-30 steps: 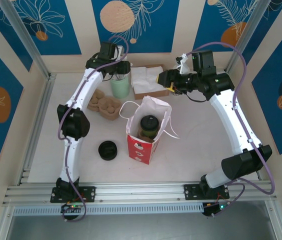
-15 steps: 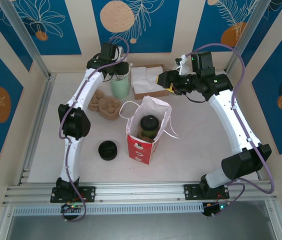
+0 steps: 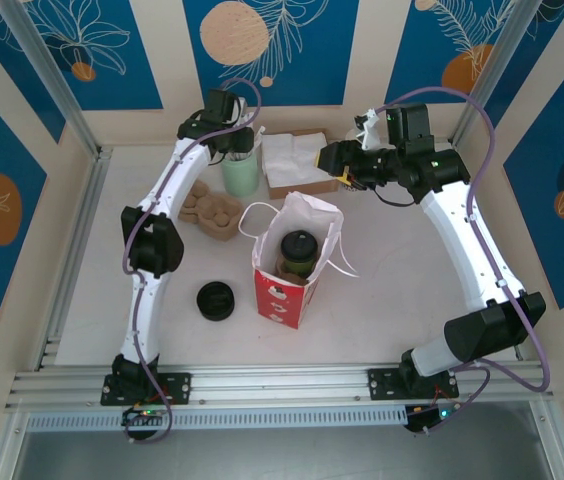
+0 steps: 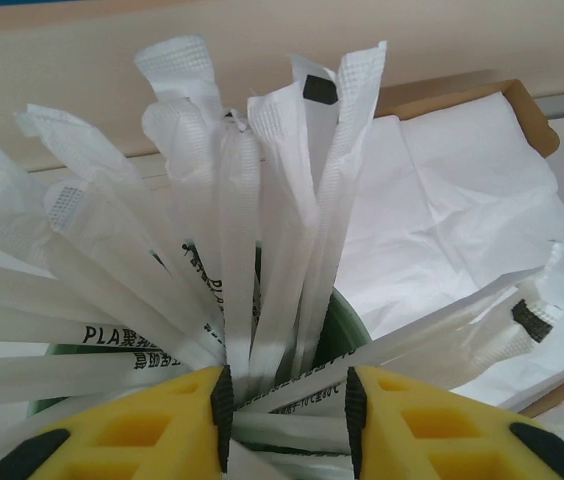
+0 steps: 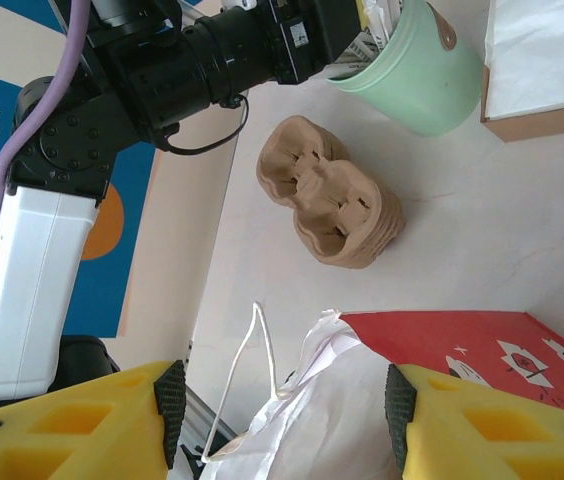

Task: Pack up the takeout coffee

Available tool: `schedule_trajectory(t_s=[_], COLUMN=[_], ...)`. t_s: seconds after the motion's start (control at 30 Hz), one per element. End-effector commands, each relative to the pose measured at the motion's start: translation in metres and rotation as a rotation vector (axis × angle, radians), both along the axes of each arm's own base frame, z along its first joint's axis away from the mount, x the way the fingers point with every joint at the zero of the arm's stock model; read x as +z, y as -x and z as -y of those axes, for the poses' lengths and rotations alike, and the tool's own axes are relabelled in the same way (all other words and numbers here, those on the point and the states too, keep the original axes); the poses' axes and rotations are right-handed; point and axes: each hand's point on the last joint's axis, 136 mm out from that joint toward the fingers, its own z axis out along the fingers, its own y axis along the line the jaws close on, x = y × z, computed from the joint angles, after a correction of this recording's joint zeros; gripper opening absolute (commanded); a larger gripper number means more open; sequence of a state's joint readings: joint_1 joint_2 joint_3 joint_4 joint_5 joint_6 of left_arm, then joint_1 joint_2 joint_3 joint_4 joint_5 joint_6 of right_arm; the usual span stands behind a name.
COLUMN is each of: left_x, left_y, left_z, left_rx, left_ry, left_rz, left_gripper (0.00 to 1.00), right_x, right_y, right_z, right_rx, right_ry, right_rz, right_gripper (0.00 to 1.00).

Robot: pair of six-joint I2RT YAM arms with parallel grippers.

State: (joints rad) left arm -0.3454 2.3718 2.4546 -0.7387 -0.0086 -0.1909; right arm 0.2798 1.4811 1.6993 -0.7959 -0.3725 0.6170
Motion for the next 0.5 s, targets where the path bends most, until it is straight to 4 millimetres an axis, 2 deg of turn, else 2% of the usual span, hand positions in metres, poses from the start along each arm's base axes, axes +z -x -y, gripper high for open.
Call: schedule_trajectory(t_s=[0.0, 0.2, 0.47], left_x=[0.017, 0.045, 0.1], left_y=[-0.008, -0.004, 0.008], left_z=[0.003, 0.0, -0.006], left_rx=[-0.005, -0.011, -0.02], left_ry=[-0.006, -0.007, -0.002], left_rz=[0.066, 0.117, 0.22], left_gripper=[0.32, 0.23, 0.17], right_x=[0.006, 0.007, 0.008], right_y=[0.004, 0.004, 0.005], right_z=[0.002, 0.002, 0.001], right_rx=[0.0, 0.002, 0.004], right_ry=[-0.005, -0.007, -0.012], right_rz=[0.016, 0.02, 0.018], right_gripper=[0.58, 0.58, 0.58])
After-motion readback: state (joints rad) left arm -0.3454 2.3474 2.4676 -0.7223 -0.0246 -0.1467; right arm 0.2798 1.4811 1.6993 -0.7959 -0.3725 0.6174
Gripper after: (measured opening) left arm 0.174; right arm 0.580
